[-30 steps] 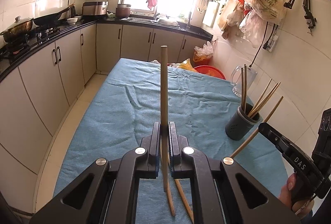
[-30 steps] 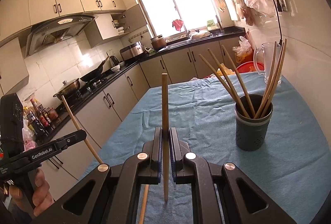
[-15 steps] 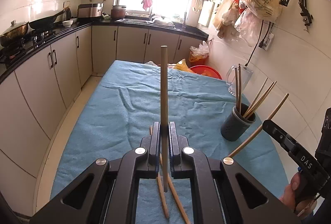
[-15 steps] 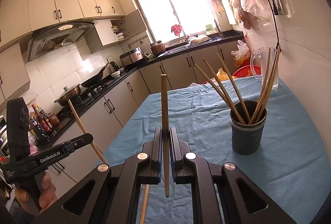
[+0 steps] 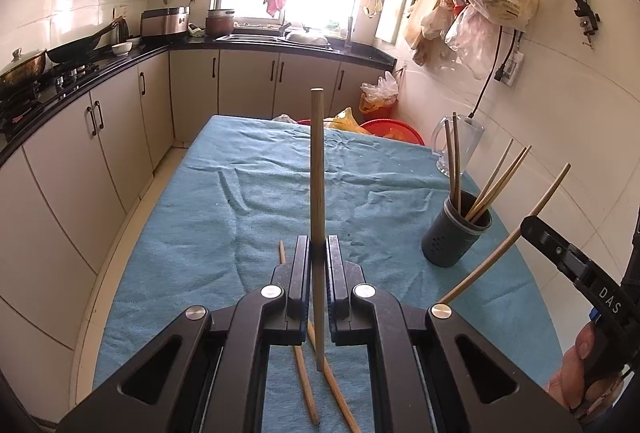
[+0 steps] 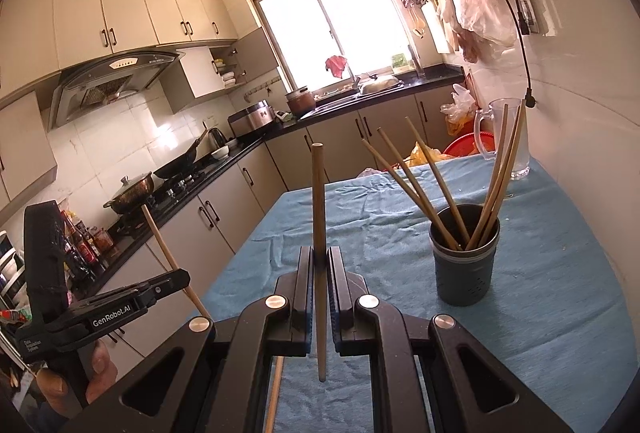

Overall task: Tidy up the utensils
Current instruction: 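Lift both held chopsticks upright and carry them over the black cup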

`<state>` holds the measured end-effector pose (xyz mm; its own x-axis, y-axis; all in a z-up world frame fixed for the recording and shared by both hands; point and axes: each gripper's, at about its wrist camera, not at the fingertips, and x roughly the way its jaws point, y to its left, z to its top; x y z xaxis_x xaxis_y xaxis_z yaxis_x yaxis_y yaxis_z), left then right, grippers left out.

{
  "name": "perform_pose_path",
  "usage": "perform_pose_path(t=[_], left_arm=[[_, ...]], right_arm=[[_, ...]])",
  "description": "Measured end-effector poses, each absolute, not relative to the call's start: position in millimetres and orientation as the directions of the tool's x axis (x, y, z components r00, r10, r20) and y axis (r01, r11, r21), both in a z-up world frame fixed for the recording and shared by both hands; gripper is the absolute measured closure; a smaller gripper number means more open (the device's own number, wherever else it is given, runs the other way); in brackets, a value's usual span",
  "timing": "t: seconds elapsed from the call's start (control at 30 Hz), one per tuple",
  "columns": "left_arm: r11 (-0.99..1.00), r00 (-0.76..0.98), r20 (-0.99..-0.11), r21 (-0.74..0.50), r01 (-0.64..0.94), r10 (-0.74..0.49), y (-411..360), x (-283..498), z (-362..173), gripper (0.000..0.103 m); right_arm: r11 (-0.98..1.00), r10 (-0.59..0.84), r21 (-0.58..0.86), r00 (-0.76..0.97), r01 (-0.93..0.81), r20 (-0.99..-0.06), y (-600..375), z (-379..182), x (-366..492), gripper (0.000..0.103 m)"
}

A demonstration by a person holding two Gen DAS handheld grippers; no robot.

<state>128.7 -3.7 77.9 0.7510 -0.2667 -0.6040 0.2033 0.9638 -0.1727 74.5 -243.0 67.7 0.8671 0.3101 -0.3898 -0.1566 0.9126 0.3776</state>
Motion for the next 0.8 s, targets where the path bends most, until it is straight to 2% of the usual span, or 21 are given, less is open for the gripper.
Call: perform_pose_path(t=[0.8], left_arm=[[0.956,0.744,-0.603,-0.139,0.258,-0.289,-30.6,133.2,88.6,0.097]], right_arm=[[0.911,0.265,0.397,0.895,-0.110,-0.359,-276.4,80.2,64.1,0.095]])
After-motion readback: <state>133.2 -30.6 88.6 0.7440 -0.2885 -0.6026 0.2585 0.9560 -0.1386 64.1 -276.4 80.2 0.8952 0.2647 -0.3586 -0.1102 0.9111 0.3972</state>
